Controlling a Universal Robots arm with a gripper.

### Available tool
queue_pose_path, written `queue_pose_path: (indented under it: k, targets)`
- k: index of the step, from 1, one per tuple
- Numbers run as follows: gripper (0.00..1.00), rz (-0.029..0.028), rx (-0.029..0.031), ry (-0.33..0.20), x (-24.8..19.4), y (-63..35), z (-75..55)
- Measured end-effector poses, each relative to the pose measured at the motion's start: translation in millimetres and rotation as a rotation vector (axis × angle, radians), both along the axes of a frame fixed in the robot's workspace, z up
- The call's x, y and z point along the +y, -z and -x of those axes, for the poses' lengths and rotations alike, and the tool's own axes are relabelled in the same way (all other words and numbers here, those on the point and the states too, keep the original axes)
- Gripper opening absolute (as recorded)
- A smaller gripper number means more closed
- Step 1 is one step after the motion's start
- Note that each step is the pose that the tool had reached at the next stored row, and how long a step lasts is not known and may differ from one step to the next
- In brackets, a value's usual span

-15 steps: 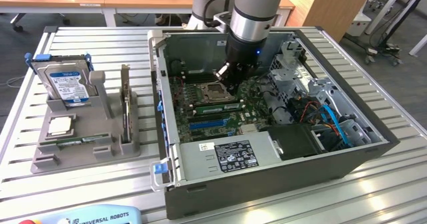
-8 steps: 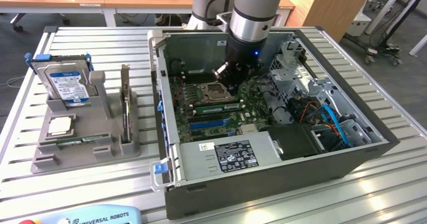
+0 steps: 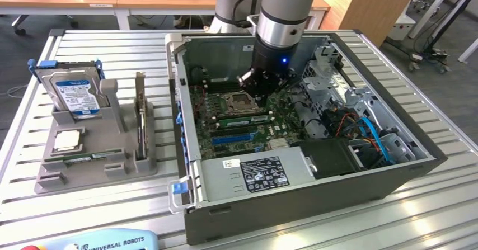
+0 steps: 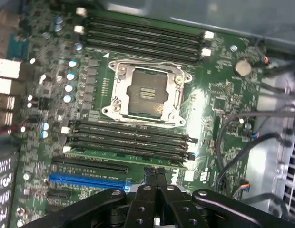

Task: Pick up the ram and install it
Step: 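Press down the ram until it locks into place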

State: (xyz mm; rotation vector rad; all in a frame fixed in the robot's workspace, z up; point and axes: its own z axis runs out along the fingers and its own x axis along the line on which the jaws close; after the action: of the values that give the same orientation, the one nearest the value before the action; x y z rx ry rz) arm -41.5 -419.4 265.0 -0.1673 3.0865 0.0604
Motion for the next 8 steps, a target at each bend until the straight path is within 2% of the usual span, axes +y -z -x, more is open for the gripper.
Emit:
queue_pose_path:
  k: [6, 8]
  targets:
    - [0.10, 0.0000, 0.0000, 0.107, 0.0, 1.1, 0.0]
    - [0.10, -0.0002, -0.0001, 0.124, 0.1, 1.2, 0.0]
